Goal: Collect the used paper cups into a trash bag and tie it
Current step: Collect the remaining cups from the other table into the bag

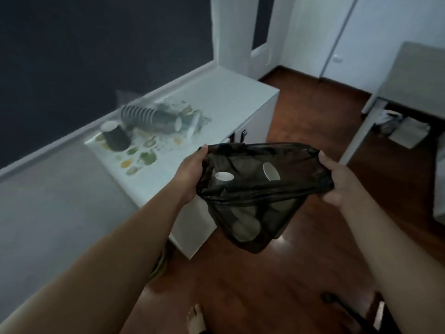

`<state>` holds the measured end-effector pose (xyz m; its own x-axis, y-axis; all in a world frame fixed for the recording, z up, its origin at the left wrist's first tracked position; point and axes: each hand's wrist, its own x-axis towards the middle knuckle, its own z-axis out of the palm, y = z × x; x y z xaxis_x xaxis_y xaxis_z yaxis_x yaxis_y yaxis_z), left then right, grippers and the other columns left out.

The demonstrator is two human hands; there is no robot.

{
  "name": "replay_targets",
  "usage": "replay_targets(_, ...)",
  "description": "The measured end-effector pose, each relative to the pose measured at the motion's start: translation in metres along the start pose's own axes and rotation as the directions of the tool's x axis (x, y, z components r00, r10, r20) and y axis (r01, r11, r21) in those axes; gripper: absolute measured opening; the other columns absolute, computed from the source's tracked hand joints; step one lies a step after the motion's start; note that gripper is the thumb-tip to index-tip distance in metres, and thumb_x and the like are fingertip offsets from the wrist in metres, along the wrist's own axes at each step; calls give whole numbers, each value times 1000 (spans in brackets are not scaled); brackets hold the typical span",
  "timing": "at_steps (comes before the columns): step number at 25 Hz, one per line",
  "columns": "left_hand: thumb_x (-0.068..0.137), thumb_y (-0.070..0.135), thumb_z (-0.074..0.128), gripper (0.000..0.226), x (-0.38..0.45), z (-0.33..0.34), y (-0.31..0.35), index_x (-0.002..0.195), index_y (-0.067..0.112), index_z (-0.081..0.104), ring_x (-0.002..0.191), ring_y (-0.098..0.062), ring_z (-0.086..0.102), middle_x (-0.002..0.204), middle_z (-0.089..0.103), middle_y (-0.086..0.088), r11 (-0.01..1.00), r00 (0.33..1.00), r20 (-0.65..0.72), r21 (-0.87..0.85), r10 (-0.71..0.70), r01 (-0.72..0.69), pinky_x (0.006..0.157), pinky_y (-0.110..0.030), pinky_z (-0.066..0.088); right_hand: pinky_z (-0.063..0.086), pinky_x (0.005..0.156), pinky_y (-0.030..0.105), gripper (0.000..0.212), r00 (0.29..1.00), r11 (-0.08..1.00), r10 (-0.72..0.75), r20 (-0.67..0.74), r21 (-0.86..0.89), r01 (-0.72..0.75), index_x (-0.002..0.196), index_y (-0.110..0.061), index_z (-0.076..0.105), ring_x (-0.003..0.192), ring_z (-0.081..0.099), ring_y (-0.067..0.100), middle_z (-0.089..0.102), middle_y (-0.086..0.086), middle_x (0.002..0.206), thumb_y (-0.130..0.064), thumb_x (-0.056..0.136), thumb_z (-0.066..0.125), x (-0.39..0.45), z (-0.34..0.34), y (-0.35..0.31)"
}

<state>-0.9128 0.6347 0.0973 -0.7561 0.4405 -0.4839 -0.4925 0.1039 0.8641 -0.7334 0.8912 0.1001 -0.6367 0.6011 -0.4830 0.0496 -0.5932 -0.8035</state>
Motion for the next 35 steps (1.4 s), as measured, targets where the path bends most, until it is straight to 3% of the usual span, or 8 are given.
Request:
replay_targets(7, 96, 53, 52, 41, 163, 184, 69, 108, 19, 71, 94, -26, 73, 103, 76, -6, 993, 988, 153, 110, 19, -36, 88, -41, 58, 60, 59, 34, 23, 972, 976, -87, -220, 176, 127, 103, -14, 68, 80, 75, 23, 76, 9, 98, -33, 96, 56, 118, -81, -119)
replay_targets(12, 101, 47, 47, 38, 257, 323, 88, 92, 19, 70, 73, -16, 73, 77, 76, 1, 994, 972, 234, 110, -26, 0, 64, -27, 57, 61, 64, 39, 29, 964, 954, -100, -245, 251, 163, 123, -13, 59, 87, 74, 27, 74, 14, 106, -29, 100, 51, 205, -150, -194)
replay_targets(18, 90, 64, 52, 70, 361, 482, 120, 130, 7, 62, 97, -44, 67, 121, 64, -27, 983, 940, 340, 179, -27, -37, 96, -57, 51, 60, 78, 43, 43, 937, 938, -153, -315, 252, 238, 136, -9, 54, 107, 68, 30, 66, 17, 124, -28, 98, 52, 300, -231, -309)
replay_targets(21, 77, 76, 58, 84, 417, 569, 136, 136, 15, 58, 107, -41, 66, 129, 62, -22, 973, 911, 407, 226, -61, -36, 101, -55, 49, 61, 67, 43, 45, 908, 933, -140, -394, 253, 254, 135, -5, 55, 94, 73, 31, 72, 17, 111, -32, 99, 51, 345, -270, -365)
replay_targets(24, 77, 71, 60, 73, 474, 665, 147, 126, 17, 66, 104, -31, 71, 121, 71, -12, 975, 872, 484, 220, -71, -42, 93, -49, 55, 60, 57, 44, 32, 865, 911, -183, -467, 250, 328, 121, -8, 61, 76, 75, 31, 76, 16, 90, -30, 101, 48, 385, -312, -418)
replay_targets(29, 98, 54, 46, 71, 522, 825, 183, 141, -2, 46, 117, -51, 53, 137, 47, -33, 977, 768, 630, 212, -119, -23, 89, -51, 53, 52, 41, 24, 27, 772, 853, -228, -594, 261, 453, 92, -10, 58, 44, 66, 16, 65, 4, 48, -25, 105, 39, 430, -380, -506)
replay_targets(31, 103, 48, 39, 74, 533, 887, 194, 143, -14, 31, 120, -57, 34, 143, 30, -38, 978, 747, 652, 208, -131, -10, 90, -58, 37, 58, 49, 32, 25, 727, 830, -219, -651, 267, 489, 99, -8, 62, 58, 72, 21, 73, 8, 64, -26, 103, 44, 448, -415, -538)
replay_targets(35, 103, 48, 37, 73, 549, 988, 199, 140, -16, 35, 114, -60, 44, 143, 31, -41, 972, 696, 693, 230, -190, 36, 91, -59, 39, 61, 59, 41, 31, 619, 782, -202, -759, 256, 569, 125, -9, 60, 79, 75, 27, 76, 14, 95, -26, 100, 52, 485, -487, -588)
